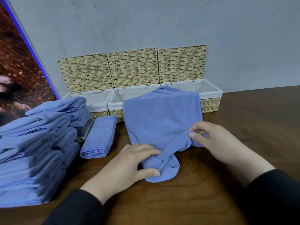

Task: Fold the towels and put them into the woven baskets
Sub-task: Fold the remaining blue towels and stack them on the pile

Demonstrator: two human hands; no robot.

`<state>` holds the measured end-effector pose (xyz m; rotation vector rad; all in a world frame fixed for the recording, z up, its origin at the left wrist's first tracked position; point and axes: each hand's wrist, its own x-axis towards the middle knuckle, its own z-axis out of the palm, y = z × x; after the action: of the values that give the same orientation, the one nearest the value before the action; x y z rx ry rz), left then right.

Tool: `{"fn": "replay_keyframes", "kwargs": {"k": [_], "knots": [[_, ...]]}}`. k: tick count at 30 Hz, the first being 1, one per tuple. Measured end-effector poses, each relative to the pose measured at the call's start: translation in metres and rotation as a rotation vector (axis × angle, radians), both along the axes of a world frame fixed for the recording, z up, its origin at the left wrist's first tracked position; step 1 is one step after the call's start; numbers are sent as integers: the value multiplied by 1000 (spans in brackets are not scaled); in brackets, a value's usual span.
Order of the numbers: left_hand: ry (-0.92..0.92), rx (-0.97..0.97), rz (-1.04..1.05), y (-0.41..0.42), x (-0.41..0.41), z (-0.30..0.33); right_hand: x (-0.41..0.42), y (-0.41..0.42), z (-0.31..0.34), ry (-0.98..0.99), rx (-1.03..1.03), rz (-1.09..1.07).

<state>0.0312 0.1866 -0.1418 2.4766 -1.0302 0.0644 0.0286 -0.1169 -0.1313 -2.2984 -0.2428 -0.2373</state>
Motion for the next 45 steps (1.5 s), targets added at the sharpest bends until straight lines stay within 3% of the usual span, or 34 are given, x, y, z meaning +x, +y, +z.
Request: {"fn": "replay_keyframes", "kwargs": {"k": [3,5,7,10,12,14,16,17,18,21,24,26,28,30,32,34,37,39,42,45], "knots": [[-125,-78,98,-12,-1,-3,4,9,-3,-159,-165,-108],[-45,-232,214,-14,-1,-2,1,13,2,-201,-121,-101],[55,-399,283,-14,-2,1,-9,21,5,-105,-35,65],[119,-603,303,-16,-5,8,-6,31,-12,12,-337,174],[136,-701,300,-19,-7,13,2,38,-21,-88,-454,101],[125,-875,368,-19,-5,23,7,38,-16,-199,-281,36],[71,-1038,495,-11,8,39,13,33,-1,-219,37,-79],[19,-1010,572,-4,19,45,18,30,4,-210,117,-155],[-37,-896,645,3,30,48,24,26,7,-205,68,-261],[-162,-467,767,17,43,33,35,28,-4,-211,-351,-435],[-245,-465,509,12,27,19,27,35,-7,-385,-217,-170],[-70,-377,277,10,18,18,11,46,-1,-277,-80,125],[90,-151,163,12,15,17,4,56,-5,-80,-218,316],[126,57,138,11,15,15,9,64,-18,-39,-435,323],[130,171,156,6,15,13,16,72,-23,-152,-410,250],[82,165,181,1,13,15,17,77,-18,-218,-251,180],[-12,6,235,1,14,14,12,76,-10,-118,84,115],[-3,-131,274,4,16,13,10,75,-7,-66,194,72],[-19,-270,297,9,18,16,14,71,-8,-46,201,34],[13,-347,346,11,18,21,19,65,-6,-57,83,-52]]}}
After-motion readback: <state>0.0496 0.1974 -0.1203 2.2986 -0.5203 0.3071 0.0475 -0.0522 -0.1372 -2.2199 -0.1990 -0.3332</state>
